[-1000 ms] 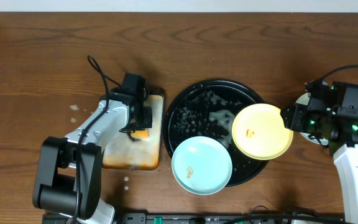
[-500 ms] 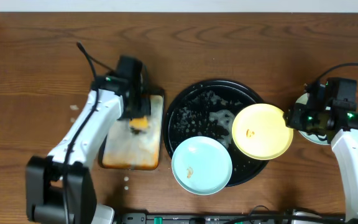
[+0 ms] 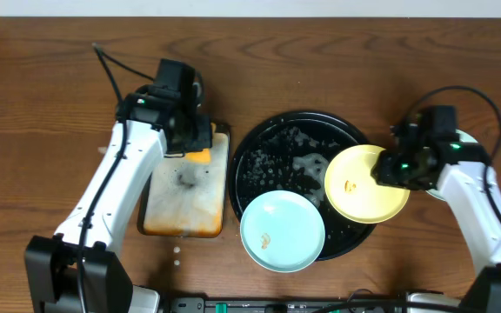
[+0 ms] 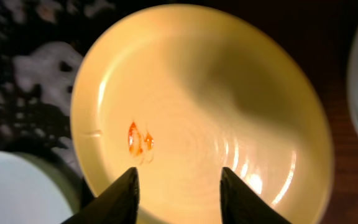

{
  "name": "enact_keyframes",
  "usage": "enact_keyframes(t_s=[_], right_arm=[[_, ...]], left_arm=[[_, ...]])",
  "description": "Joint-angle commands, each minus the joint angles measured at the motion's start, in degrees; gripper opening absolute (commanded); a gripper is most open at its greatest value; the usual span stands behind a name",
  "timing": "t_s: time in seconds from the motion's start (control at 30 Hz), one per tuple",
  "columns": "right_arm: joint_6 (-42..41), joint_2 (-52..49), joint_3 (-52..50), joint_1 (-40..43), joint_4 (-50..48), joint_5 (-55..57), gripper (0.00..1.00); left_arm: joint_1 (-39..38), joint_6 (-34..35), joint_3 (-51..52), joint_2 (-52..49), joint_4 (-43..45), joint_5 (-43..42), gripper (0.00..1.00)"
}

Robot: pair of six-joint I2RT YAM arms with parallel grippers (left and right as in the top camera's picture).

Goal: Clean dirty plates on tray and stack at the side

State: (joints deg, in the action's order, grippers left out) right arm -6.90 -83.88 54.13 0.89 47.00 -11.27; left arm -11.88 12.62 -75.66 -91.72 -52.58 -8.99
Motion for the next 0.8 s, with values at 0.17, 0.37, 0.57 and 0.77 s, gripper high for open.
enact_keyframes(t_s=[0.17, 0.37, 0.57, 0.77], right_arm=[[-1.22, 5.29, 0.22, 3.34, -1.31, 3.98, 0.54], [-1.25, 2.95, -2.58, 8.31, 0.63, 5.44, 0.55], [-4.42, 2.32, -5.95, 10.84, -1.97, 7.85, 0.29], [-4.76, 2.32, -10.32, 10.16, -7.17, 3.74, 0.12]], left_arm=[[6.54, -2.49, -0.33, 0.17, -3.91, 2.58, 0.07], [6.69, -2.75, -0.33, 0.17, -3.96, 2.58, 0.07], [6.69, -4.02, -0.33, 0.17, -3.93, 2.58, 0.08], [6.69, -4.02, -0.33, 0.17, -3.93, 2.58, 0.08]])
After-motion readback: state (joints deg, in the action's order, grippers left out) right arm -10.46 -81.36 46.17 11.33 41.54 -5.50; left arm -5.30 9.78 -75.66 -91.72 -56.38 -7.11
